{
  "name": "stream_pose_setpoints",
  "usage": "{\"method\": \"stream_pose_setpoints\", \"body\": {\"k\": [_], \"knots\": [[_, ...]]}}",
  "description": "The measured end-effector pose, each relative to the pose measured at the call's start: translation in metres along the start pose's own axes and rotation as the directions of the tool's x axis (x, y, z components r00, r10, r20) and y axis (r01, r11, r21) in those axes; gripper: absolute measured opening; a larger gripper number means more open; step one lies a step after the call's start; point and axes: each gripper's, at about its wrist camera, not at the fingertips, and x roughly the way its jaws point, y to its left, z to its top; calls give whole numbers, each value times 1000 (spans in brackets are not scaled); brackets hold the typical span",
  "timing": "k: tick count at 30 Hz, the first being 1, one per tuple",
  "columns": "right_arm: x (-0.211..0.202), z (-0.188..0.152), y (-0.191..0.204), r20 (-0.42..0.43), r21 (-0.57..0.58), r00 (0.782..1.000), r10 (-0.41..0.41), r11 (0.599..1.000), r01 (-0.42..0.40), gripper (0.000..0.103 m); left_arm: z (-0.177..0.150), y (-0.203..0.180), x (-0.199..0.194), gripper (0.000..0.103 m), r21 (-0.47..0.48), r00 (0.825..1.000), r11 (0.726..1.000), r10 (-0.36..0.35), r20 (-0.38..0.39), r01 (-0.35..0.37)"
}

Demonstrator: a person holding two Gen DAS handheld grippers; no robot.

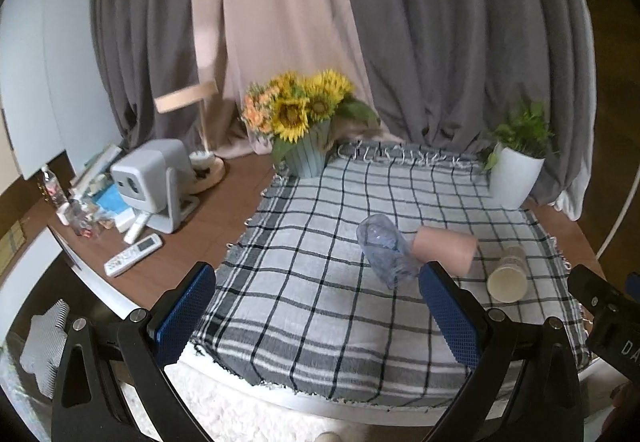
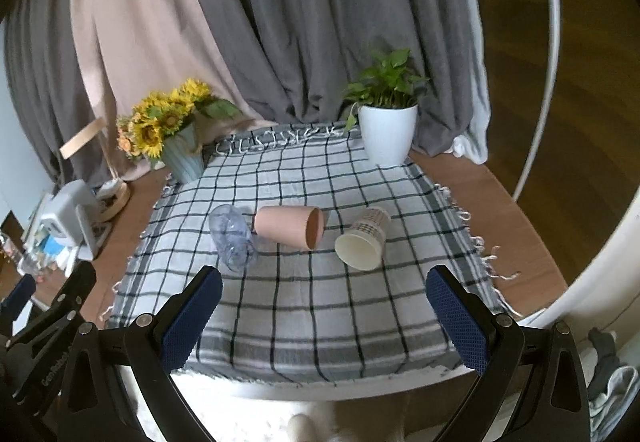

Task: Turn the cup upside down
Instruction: 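Move the right tool down to the pink cup and close around it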

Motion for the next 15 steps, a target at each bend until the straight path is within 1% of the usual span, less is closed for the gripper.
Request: {"method": "stream_pose_setpoints", "body": {"k": [3,5,7,10,12,14,15], "knots": [[31,15,16,-38,-12,999,-10,1000,10,103,11,5,33,103,12,999,1000,3,-37,-2],[54,24,28,-73,-28,997,-6,1000,4,102,18,8,58,103,8,997,1000,-2,-82,2],[75,30,38,-108,-46,994,-15,999,10,102,21,10,75,103,6,994,1000,-7,-113,8],[106,37,52,-164,-86,986,-31,996,17,102,20,5,100,103,29,987,1000,-5,-160,10],[126,40,59,-226,-114,974,-17,993,-9,102,20,2,116,103,24,979,1000,-8,-205,13],[150,45,64,-301,-155,953,-17,987,-32,102,19,0,130,103,-8,971,1000,4,-239,-6],[160,46,66,-323,-178,946,-29,983,-30,102,17,-1,136,103,-29,967,999,10,-254,-18]]}}
